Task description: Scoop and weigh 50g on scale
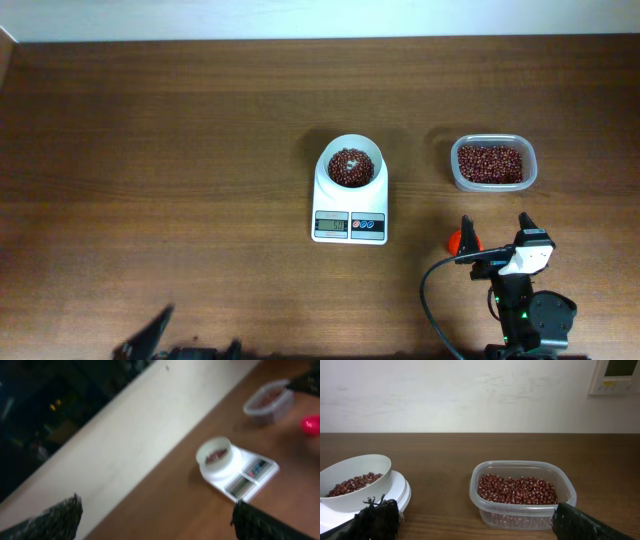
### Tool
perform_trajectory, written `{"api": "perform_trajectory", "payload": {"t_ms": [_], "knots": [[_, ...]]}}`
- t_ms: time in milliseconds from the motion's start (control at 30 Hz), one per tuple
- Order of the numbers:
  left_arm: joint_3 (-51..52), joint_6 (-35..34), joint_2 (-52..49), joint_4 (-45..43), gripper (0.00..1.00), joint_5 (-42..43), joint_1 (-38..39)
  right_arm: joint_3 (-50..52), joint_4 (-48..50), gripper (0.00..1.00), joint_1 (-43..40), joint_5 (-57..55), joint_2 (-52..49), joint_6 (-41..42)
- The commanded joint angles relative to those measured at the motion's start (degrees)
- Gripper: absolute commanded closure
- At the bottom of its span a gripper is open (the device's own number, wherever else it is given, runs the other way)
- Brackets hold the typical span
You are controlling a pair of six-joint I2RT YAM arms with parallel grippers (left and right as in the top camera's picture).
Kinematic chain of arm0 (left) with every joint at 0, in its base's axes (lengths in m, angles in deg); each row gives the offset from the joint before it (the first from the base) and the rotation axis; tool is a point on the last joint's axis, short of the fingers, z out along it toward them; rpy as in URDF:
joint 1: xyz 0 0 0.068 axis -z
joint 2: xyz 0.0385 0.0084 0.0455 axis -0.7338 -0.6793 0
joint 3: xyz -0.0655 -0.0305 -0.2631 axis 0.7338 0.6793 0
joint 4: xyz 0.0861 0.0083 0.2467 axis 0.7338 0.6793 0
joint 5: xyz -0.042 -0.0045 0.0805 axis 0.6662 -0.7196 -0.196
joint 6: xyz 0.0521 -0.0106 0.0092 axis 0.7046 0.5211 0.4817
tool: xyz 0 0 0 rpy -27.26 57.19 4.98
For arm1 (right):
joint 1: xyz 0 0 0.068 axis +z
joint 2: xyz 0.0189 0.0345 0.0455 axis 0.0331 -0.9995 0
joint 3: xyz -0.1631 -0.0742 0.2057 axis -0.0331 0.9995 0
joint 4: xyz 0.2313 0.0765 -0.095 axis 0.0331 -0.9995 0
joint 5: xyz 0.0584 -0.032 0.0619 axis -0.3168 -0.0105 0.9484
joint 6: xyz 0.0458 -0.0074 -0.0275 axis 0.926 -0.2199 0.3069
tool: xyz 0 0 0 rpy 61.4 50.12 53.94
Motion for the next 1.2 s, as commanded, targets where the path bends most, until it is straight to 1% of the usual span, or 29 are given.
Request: {"api": "perform_trajectory", "payload": {"t_ms": [0, 133, 300, 400, 467, 600, 767, 1000, 1167], "knots": [[12.33, -8.96, 0.46, -11.56, 0.01, 0.7, -0.31, 0.52, 0.02, 0.01, 0.46, -0.5, 0.61, 0.31], [22.56, -12.57, 0.46, -22.97, 0.01, 0.66, -0.31, 0.52, 0.02, 0.01, 0.46, -0.5, 0.61, 0.31], [36.22, -22.43, 0.44, -43.15, 0.01, 0.44, -0.31, 0.52, 0.02, 0.01, 0.46, -0.5, 0.61, 0.31], [41.13, -24.85, 0.44, -51.08, 0.01, 0.17, -0.31, 0.52, 0.02, 0.01, 0.46, -0.5, 0.61, 0.31], [44.72, -26.73, 0.44, -55.41, 0.01, -2.67, -0.31, 0.52, 0.02, 0.01, 0.46, -0.5, 0.61, 0.31], [48.68, -31.12, 0.44, -57.55, 0.01, -11.63, -0.31, 0.52, 0.02, 0.01, 0.46, -0.5, 0.61, 0.31], [50.18, -31.06, 0.44, -57.55, 0.01, -17.84, -0.31, 0.52, 0.02, 0.01, 0.46, -0.5, 0.61, 0.31], [54.6, -31.08, 0.44, -61.44, 0.01, -18.64, -0.31, 0.52, 0.02, 0.01, 0.46, -0.5, 0.61, 0.31], [58.03, -31.12, 0.44, -67.06, 0.01, -18.67, -0.31, 0.52, 0.02, 0.01, 0.46, -0.5, 0.61, 0.31]]}}
